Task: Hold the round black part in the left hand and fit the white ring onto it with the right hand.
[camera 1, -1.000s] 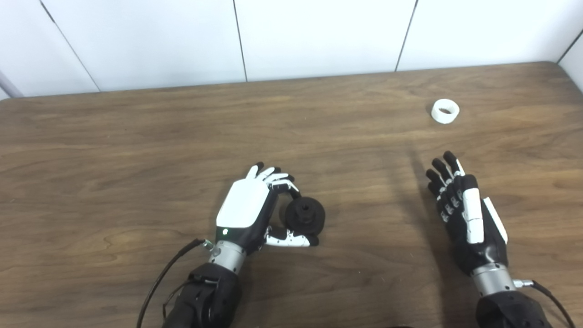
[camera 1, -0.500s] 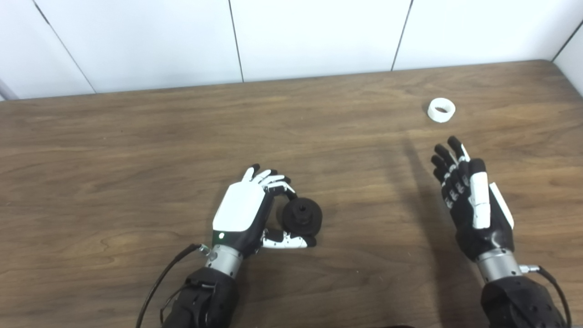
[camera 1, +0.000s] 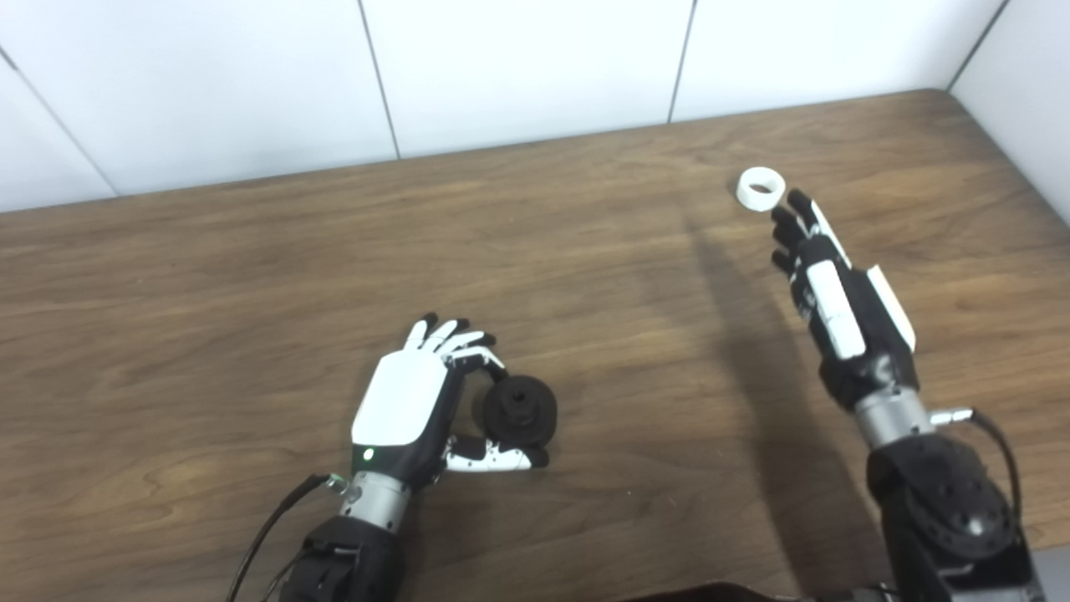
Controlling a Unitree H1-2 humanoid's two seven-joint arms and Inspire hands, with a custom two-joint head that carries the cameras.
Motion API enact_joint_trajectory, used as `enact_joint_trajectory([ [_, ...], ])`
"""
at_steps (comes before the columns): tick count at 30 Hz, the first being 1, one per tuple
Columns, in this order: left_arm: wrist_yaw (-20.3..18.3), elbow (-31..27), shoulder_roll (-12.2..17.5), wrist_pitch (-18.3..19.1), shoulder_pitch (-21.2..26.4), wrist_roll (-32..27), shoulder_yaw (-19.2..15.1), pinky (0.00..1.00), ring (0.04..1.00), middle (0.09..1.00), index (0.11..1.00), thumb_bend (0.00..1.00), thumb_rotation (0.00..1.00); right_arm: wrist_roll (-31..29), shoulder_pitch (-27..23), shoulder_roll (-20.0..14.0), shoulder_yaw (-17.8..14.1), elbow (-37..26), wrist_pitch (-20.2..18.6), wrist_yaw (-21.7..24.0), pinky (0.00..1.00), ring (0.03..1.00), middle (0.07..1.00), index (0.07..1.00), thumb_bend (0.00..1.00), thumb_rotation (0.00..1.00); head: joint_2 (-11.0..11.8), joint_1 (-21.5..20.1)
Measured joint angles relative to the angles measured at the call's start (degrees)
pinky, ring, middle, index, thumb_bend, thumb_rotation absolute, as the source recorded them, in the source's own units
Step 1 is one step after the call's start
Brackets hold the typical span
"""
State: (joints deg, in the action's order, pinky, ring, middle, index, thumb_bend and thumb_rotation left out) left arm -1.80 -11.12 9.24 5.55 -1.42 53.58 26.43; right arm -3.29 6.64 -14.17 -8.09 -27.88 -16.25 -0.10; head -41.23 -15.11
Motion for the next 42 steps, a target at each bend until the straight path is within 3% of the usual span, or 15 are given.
enact_joint_trajectory([
  [5,1.3,0.5,0.2,-0.5,-0.5,0.0,-0.1,1.00,0.912,0.801,0.483,0.53,0.06,3.7,-4.5,-2.3,-0.8,0.9,-0.4,0.0,0.93,0.932,0.942,0.946,0.57,0.74,1.7,-1.5],
  [9,1.9,0.8,0.3,-1.2,-0.6,0.0,-0.2,1.00,0.910,0.801,0.483,0.53,0.06,9.5,-7.0,-3.7,-0.3,1.4,-2.2,0.0,0.91,0.926,0.933,0.933,0.57,0.74,3.7,-3.2],
  [13,2.6,1.2,0.7,-2.1,-0.9,-0.2,-0.6,1.00,0.911,0.804,0.483,0.53,0.06,15.9,-9.5,-7.5,1.2,2.6,-6.1,0.9,0.91,0.917,0.933,0.932,0.62,0.71,4.7,-3.9],
  [20,3.7,1.7,0.7,-2.8,-1.3,-0.6,-0.7,1.00,0.913,0.803,0.482,0.53,0.06,20.9,-14.9,-12.7,2.7,8.0,-6.1,2.9,0.84,0.894,0.918,0.912,0.68,0.53,6.0,-4.0],
  [26,4.3,2.0,0.8,-3.3,-1.5,-0.6,-0.8,1.00,0.912,0.802,0.482,0.53,0.06,25.3,-18.7,-15.6,5.2,13.6,-6.1,5.0,0.81,0.879,0.899,0.901,0.75,0.42,6.1,-4.0],
  [30,4.4,2.2,0.7,-3.5,-1.5,-0.7,-0.8,1.00,0.911,0.803,0.483,0.53,0.06,26.9,-20.8,-17.2,5.8,16.7,-6.4,6.4,0.85,0.908,0.917,0.894,0.78,0.35,6.2,-3.8],
  [42,5.5,2.6,0.6,-4.2,-1.8,-0.7,-0.8,1.00,0.904,0.800,0.483,0.53,0.06,32.7,-30.2,-26.1,12.9,25.9,-9.4,16.9,0.80,0.884,0.892,0.860,0.87,0.31,5.6,-3.0],
])
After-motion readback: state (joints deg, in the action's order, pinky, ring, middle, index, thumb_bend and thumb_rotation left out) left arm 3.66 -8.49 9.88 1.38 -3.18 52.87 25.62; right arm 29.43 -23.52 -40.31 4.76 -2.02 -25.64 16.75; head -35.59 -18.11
